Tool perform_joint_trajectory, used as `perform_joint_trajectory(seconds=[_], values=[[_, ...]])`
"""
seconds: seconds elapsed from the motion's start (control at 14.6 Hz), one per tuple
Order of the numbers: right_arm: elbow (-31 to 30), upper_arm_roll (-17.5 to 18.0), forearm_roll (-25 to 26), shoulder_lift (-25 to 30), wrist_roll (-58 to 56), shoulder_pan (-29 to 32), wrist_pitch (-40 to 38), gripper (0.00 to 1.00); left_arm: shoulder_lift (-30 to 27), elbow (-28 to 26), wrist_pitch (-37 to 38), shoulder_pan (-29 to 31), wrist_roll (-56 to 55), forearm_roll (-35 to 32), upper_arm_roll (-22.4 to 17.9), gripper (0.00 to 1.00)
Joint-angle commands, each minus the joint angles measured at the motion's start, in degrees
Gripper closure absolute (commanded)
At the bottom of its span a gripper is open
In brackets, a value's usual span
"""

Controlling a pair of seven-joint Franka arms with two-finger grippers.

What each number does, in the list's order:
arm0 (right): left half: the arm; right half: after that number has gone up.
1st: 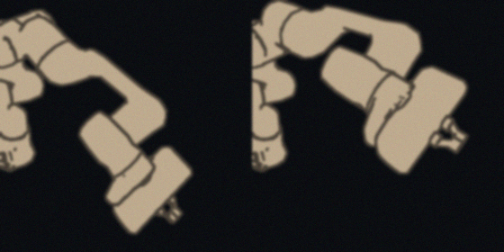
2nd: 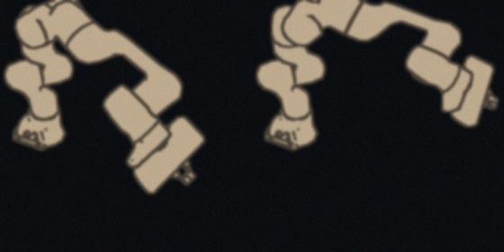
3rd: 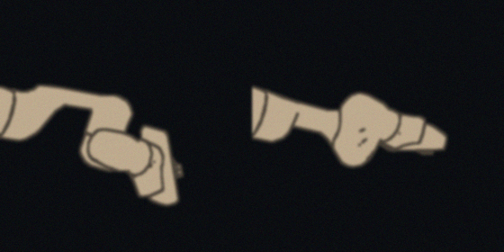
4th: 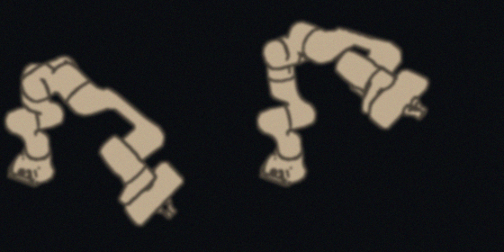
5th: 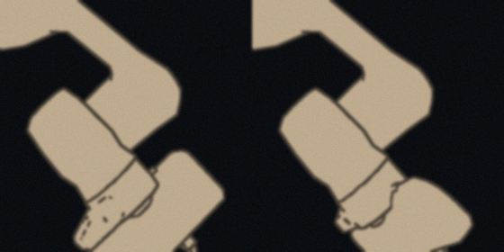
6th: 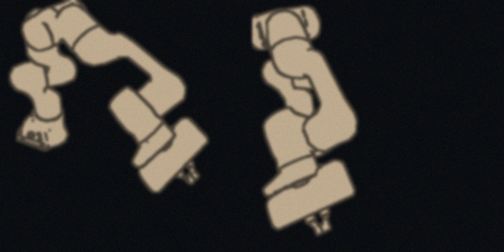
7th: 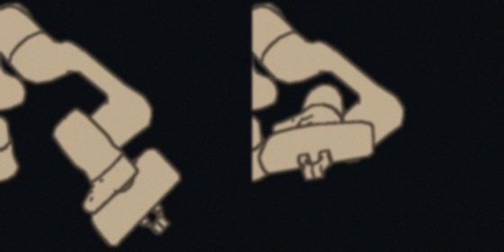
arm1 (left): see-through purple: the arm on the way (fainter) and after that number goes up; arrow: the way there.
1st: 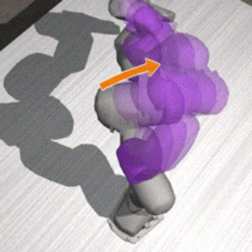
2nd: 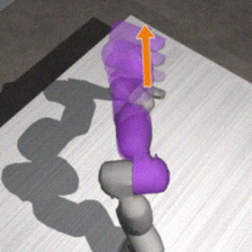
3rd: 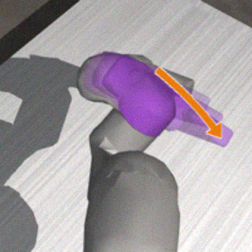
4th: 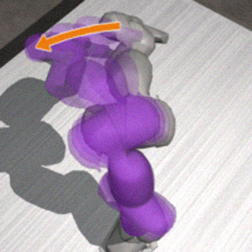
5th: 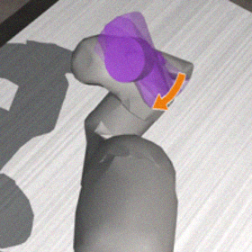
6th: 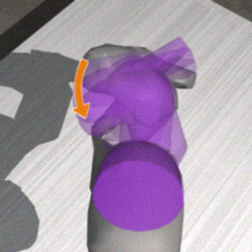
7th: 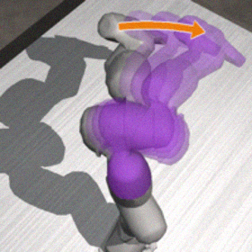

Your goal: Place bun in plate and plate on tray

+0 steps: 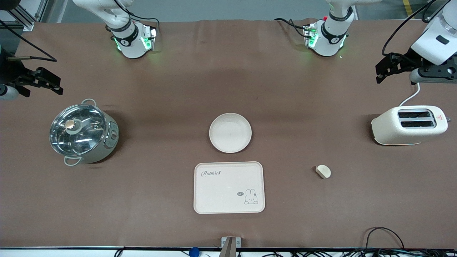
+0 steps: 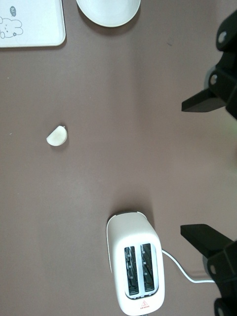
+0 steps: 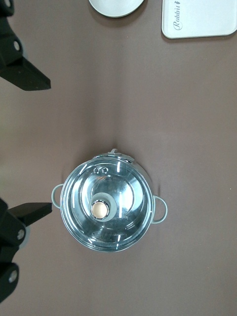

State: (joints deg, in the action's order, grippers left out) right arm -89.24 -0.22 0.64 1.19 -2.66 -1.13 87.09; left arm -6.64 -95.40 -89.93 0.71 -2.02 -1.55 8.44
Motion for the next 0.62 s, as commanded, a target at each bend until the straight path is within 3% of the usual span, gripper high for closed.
perform_joint_trajectory(seconds=[0.0, 0.14, 0.34, 0.55], values=[[-0.9, -0.4, 0.1, 0.7, 0.4, -0.8, 0.4, 0.0, 0.8, 1.7, 0.7, 0.2, 1.0, 0.2, 0.2, 0.0], [-1.0, -0.4, 0.1, 0.7, 0.4, -0.9, 0.0, 0.0, 1.4, 2.1, 0.6, 0.4, 0.8, 0.1, 0.1, 0.0], [-4.0, -0.1, -1.6, 0.4, 4.7, -3.2, 0.4, 0.0, 8.0, 7.9, 0.6, -0.1, 0.2, -0.6, 0.1, 0.0], [-8.7, 1.4, -7.5, -3.5, 13.2, -6.9, 10.0, 0.0, 14.2, 7.2, -2.5, 0.1, -1.5, -0.6, 0.1, 0.0]])
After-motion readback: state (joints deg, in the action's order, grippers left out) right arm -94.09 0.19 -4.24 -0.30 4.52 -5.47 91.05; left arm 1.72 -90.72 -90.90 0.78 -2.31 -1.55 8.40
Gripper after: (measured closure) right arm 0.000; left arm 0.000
